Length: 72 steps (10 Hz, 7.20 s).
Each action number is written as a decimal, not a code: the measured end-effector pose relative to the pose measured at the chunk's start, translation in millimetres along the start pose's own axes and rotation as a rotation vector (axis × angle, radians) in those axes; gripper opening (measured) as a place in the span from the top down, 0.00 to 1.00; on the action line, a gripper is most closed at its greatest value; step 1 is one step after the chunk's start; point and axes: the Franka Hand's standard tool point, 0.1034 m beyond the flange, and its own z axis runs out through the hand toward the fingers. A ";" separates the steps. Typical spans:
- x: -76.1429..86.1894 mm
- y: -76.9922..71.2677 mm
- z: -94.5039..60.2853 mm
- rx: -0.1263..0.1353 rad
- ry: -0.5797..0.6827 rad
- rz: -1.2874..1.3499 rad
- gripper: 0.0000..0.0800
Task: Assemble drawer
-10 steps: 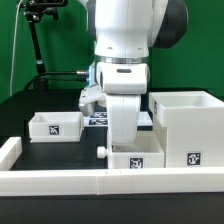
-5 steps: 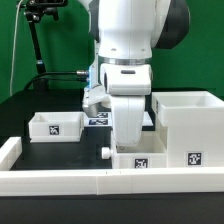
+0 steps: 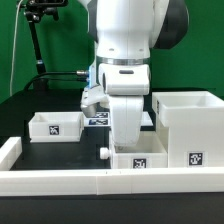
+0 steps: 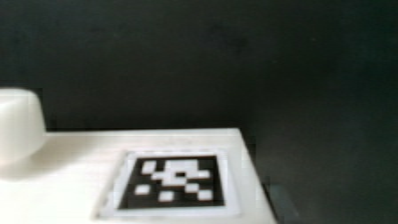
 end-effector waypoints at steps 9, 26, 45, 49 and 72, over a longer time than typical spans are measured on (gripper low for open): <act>11.6 -1.0 2.9 0.005 0.008 0.049 0.95; 12.6 2.2 5.2 -0.010 -0.006 0.083 0.95; 19.2 1.3 7.9 -0.068 -0.019 0.026 0.94; 20.9 1.1 7.8 -0.067 -0.018 0.054 0.94; -76.6 1.2 -2.0 0.058 0.157 -0.122 0.19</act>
Offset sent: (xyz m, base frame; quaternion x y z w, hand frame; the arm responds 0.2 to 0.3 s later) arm 0.0026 0.0178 -0.0013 0.0050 0.0124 0.0164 0.9998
